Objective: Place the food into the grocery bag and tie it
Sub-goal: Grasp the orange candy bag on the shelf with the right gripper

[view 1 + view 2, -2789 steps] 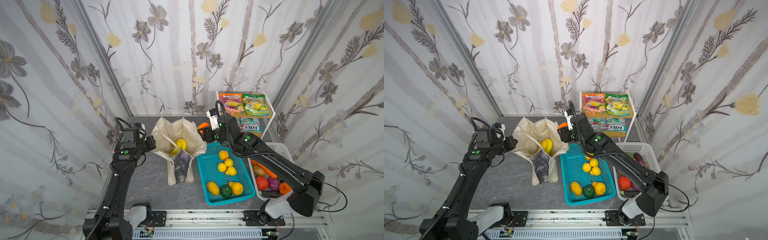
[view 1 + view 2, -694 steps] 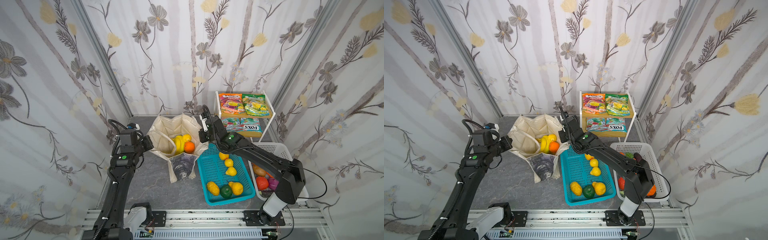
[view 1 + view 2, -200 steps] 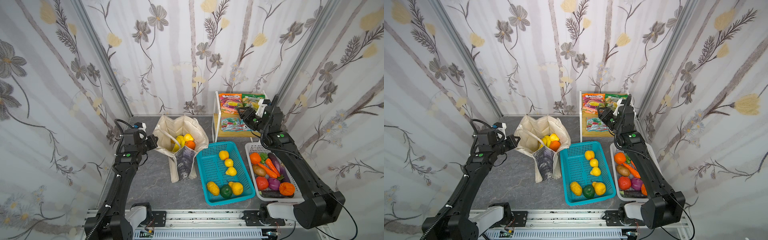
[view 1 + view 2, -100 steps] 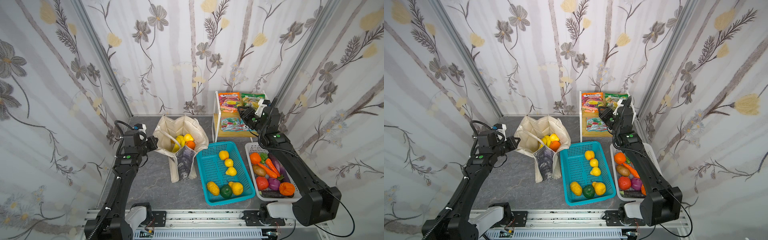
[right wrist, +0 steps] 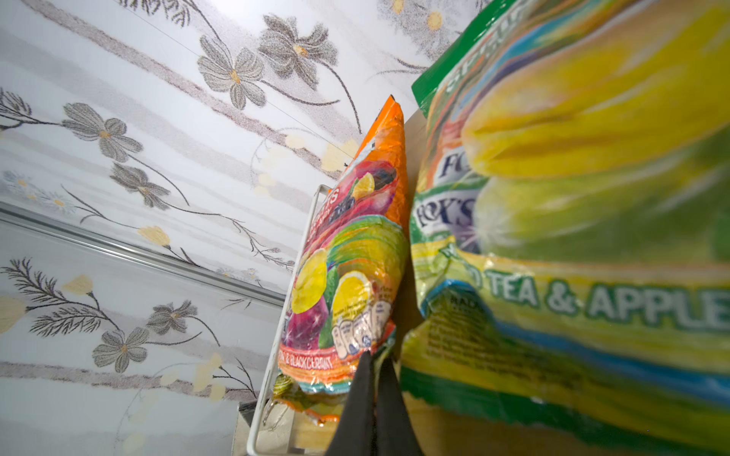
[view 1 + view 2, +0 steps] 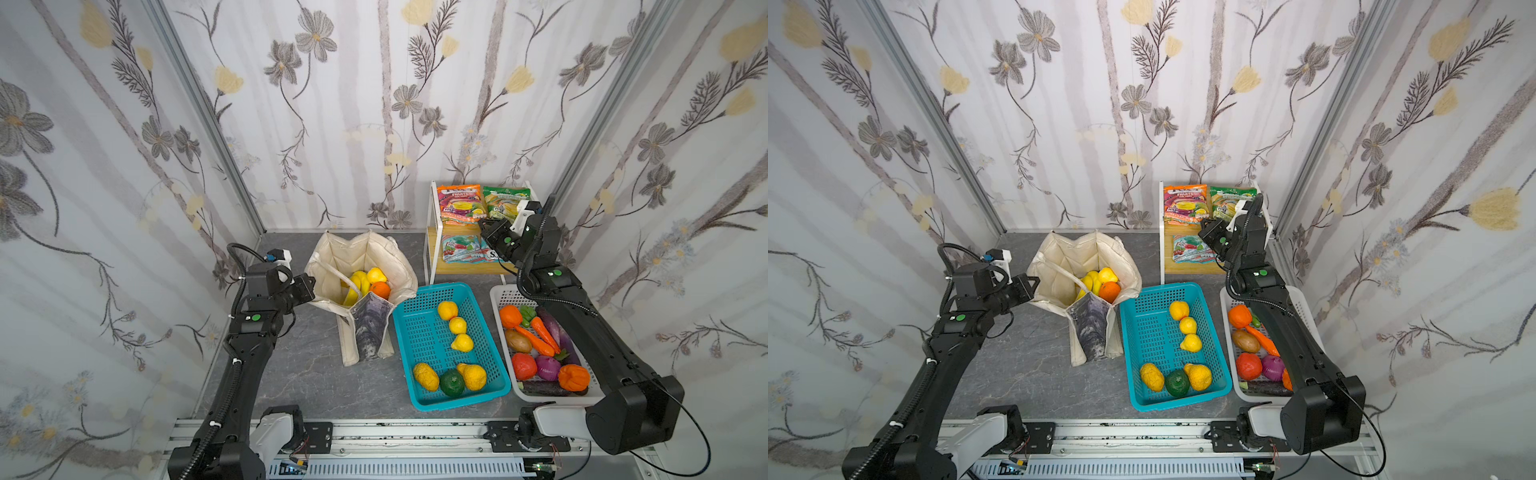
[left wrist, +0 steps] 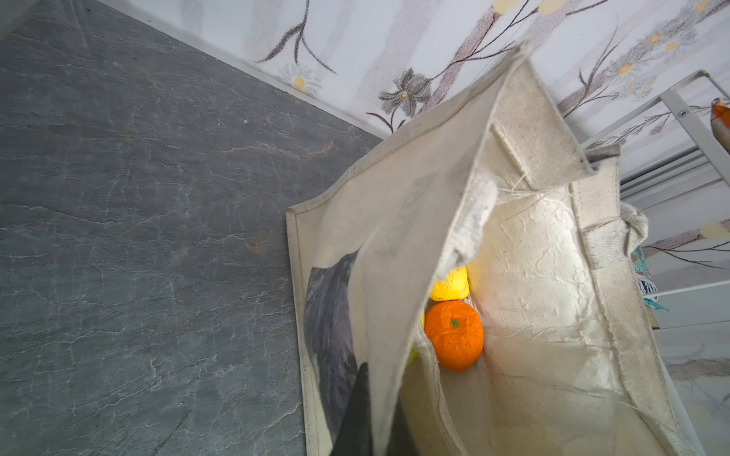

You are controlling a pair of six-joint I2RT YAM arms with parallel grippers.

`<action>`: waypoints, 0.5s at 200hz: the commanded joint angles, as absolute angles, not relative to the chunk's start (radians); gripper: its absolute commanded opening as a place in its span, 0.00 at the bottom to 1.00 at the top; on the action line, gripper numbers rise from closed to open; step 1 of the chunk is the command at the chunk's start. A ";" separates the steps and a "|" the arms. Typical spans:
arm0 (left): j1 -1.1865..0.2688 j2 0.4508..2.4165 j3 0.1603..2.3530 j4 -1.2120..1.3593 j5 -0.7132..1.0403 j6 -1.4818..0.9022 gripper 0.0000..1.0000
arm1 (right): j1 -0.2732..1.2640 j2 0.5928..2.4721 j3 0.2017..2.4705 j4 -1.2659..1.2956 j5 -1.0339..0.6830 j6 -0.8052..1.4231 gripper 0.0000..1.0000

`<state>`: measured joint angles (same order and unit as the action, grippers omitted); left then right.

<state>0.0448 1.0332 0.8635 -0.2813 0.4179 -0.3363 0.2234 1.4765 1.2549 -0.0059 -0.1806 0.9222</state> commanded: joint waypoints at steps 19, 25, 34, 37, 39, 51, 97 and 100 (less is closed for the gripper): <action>0.044 1.054 0.874 -0.257 0.412 -0.331 0.00 | 0.227 1.441 1.303 0.005 -0.163 0.826 0.00; 0.044 1.055 0.874 -0.256 0.411 -0.331 0.00 | 0.228 1.439 1.311 0.002 -0.163 0.809 0.00; 0.044 1.055 0.875 -0.256 0.410 -0.333 0.00 | 0.229 1.437 1.325 -0.007 -0.164 0.788 0.00; 0.044 1.055 0.874 -0.256 0.408 -0.333 0.00 | 0.229 1.437 1.330 -0.010 -0.163 0.782 0.00; 0.044 1.055 0.874 -0.256 0.409 -0.333 0.00 | 0.229 1.437 1.332 -0.010 -0.165 0.777 0.00; 0.044 1.054 0.872 -0.256 0.407 -0.333 0.00 | 0.229 1.436 1.345 -0.011 -0.171 0.760 0.00; 0.044 1.054 0.872 -0.255 0.402 -0.336 0.00 | 0.244 1.410 1.395 0.032 -0.195 0.706 0.00; 0.044 1.053 0.871 -0.255 0.401 -0.336 0.00 | 0.244 1.409 1.399 0.034 -0.196 0.702 0.00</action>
